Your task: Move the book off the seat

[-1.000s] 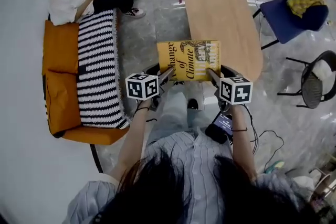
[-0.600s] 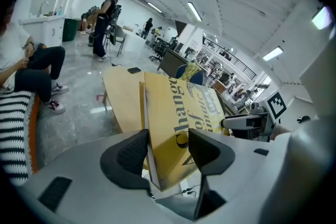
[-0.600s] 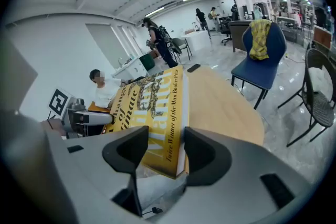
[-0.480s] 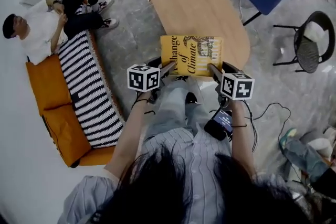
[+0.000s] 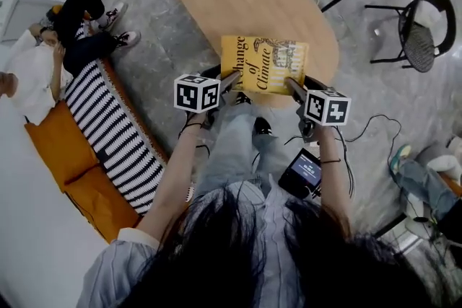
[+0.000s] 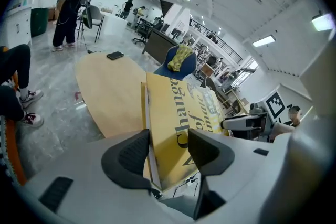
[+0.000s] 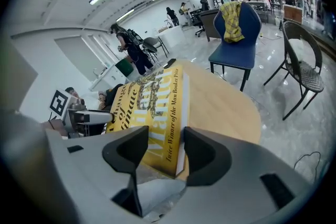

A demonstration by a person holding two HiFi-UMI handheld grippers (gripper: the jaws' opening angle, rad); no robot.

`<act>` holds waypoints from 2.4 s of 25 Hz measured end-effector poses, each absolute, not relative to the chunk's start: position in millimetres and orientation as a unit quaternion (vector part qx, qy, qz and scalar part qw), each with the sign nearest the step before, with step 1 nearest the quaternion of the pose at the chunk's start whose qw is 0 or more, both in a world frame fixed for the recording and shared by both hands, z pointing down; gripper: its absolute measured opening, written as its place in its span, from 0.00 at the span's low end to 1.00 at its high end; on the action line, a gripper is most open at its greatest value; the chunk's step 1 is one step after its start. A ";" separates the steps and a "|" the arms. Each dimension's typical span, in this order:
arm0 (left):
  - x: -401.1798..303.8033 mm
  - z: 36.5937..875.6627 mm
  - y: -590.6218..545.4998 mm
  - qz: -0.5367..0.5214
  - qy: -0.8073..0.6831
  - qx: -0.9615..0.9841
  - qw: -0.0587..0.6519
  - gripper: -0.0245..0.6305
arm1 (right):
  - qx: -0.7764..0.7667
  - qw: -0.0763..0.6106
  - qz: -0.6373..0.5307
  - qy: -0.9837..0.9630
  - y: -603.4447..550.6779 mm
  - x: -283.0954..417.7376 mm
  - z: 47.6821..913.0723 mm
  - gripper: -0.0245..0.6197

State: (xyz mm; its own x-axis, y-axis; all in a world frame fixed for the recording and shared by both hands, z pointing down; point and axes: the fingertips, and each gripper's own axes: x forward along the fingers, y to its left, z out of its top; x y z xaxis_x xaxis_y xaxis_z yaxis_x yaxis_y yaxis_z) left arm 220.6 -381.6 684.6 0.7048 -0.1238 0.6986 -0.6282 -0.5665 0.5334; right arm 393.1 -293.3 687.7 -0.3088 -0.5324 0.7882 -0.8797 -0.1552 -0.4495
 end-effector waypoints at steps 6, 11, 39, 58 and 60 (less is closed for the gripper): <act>173.0 600.4 -279.3 0.327 -0.241 0.807 0.429 0.39 | 0.538 0.174 0.535 -0.628 -197.3 349.9 605.3 0.39; 144.6 505.0 -257.0 0.233 -0.409 0.790 0.392 0.39 | 0.437 0.205 0.440 -0.757 -240.1 339.0 522.6 0.39; 150.8 613.7 -284.4 0.302 -0.360 0.780 0.413 0.39 | 0.458 0.177 0.496 -0.717 -250.8 339.4 637.7 0.39; 148.1 632.0 -285.3 0.284 -0.386 0.758 0.441 0.40 | 0.481 0.184 0.504 -0.693 -249.1 344.2 661.5 0.39; 141.8 626.7 -281.9 0.272 -0.398 0.755 0.445 0.40 | 0.492 0.188 0.498 -0.689 -245.6 350.8 658.1 0.39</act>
